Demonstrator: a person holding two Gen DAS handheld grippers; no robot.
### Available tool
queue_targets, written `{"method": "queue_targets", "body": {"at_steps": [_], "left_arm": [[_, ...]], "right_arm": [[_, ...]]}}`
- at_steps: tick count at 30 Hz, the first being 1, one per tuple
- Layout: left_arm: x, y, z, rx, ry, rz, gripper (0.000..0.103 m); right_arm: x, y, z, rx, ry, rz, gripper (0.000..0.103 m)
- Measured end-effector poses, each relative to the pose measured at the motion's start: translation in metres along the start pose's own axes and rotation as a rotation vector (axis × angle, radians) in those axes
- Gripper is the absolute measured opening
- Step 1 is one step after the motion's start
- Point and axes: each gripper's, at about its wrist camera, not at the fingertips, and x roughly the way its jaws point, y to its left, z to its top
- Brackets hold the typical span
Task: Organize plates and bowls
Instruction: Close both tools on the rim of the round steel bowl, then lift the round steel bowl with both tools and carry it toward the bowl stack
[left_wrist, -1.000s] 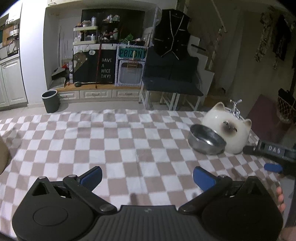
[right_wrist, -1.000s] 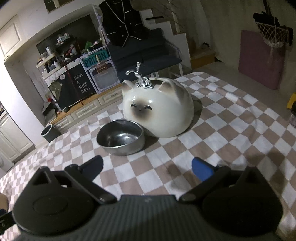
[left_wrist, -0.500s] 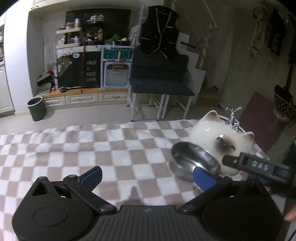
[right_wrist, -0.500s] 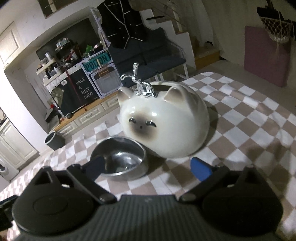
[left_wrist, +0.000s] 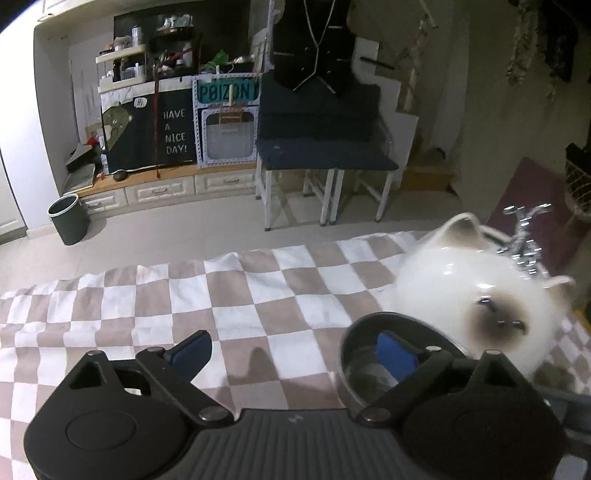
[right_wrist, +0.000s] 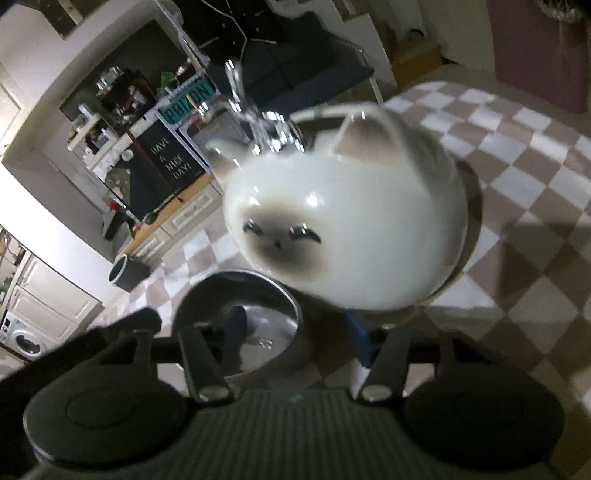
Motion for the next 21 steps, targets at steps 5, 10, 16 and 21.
{"method": "queue_targets", "body": {"at_steps": [5,10,16,21], "left_arm": [[0.022,0.007,-0.004,-0.013,0.038,-0.014,0.080],[0.030,0.000,-0.009,0.008,0.072,-0.056,0.052],[0.022,-0.011,-0.011,0.035,0.088,-0.104,0.011],[0.011,-0.017,-0.010,0.058,0.078,-0.094,0.005]], "right_arm": [[0.010,-0.006,-0.002,0.019,0.020,-0.002,0.034],[0.009,-0.006,-0.003,0.004,0.008,0.009,0.023],[0.008,-0.004,-0.001,-0.031,0.006,-0.006,0.016],[0.009,0.007,-0.003,-0.073,0.014,-0.030,0.012]]}}
